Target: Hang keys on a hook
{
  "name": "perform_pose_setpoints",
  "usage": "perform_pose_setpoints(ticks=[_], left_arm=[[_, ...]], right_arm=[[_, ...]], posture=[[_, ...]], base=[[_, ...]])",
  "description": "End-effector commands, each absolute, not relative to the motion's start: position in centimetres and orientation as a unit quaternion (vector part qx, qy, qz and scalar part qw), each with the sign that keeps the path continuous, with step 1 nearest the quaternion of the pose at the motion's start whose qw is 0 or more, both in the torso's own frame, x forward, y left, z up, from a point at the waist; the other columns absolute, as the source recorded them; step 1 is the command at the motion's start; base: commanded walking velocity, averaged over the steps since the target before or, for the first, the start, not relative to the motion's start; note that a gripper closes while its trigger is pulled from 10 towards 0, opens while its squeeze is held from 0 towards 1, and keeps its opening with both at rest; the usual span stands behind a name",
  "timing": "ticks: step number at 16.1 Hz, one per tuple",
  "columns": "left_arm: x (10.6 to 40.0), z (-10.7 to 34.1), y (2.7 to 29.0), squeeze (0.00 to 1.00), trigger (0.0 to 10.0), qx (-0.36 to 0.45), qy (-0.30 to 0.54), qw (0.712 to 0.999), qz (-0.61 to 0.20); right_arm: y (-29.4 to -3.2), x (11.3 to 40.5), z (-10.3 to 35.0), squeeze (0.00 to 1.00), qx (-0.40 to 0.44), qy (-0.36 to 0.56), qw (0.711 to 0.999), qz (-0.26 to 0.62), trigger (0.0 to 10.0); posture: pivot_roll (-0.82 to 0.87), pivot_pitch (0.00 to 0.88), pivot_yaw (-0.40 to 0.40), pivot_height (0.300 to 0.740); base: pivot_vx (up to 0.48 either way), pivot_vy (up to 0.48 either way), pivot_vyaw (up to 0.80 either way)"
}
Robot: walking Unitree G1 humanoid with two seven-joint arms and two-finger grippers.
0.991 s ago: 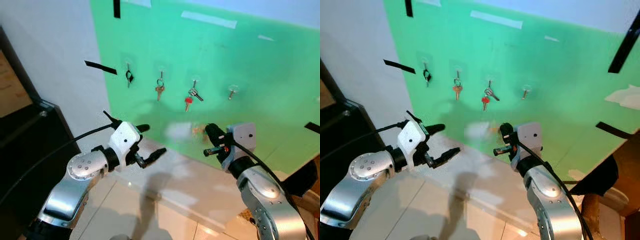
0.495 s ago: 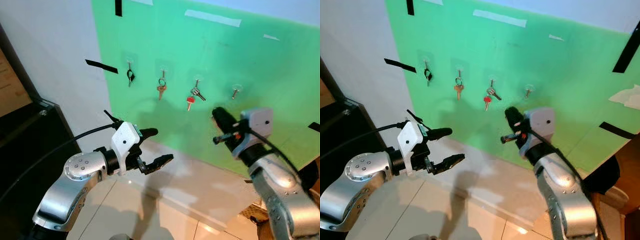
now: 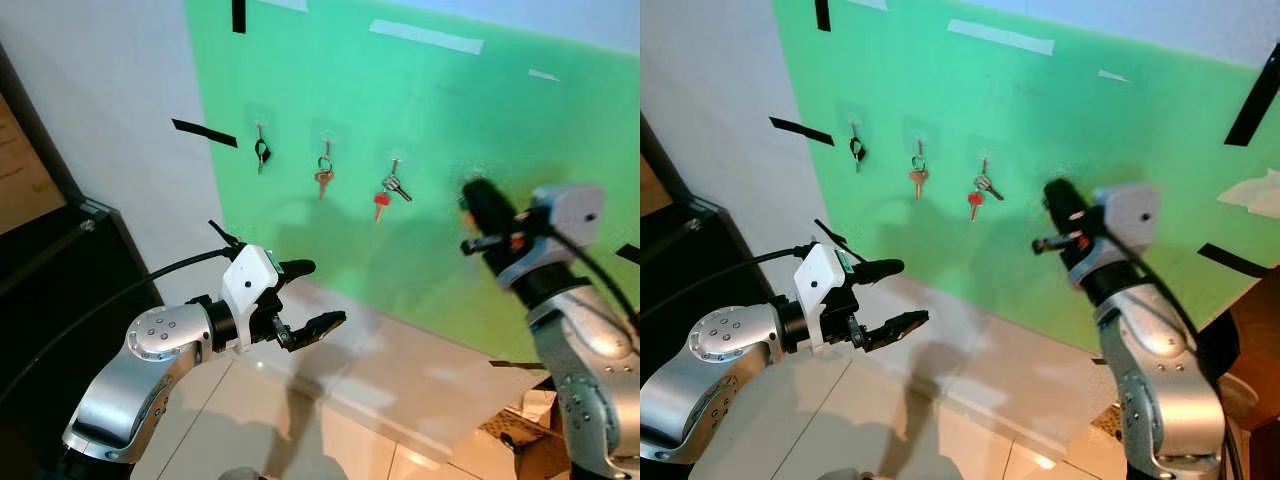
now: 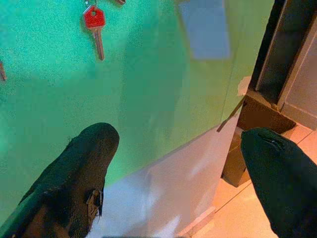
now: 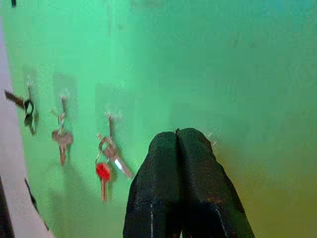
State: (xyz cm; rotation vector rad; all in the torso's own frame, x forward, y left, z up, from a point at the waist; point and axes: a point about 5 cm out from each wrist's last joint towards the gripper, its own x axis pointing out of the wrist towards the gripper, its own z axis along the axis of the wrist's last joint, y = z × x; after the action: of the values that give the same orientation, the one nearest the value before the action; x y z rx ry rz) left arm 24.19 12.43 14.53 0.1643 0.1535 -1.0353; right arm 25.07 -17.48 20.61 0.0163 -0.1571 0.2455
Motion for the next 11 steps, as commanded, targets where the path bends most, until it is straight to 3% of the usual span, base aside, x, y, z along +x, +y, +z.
perform_pose_setpoints(ticks=[1,11], left_arm=[[24.0,14.9,12.2,0.07,10.0,0.082,0.067,0.859,-0.500],[24.0,14.9,12.2,0.07,10.0,0.081,0.070,0.858,-0.502]], right_arm=[[-17.5,25.2,21.4,0.00,0.013,-0.093,0.988,0.120,10.0],[-16.8,26.5,20.8,0.00,-0.043,-0.071,0.993,0.087,10.0]], posture=[[-0.01,0.000,-0.043,0.740],[-0.01,0.000,-0.052,0.740]], base=[[0.000,0.000,0.00],[0.000,0.000,0.00]])
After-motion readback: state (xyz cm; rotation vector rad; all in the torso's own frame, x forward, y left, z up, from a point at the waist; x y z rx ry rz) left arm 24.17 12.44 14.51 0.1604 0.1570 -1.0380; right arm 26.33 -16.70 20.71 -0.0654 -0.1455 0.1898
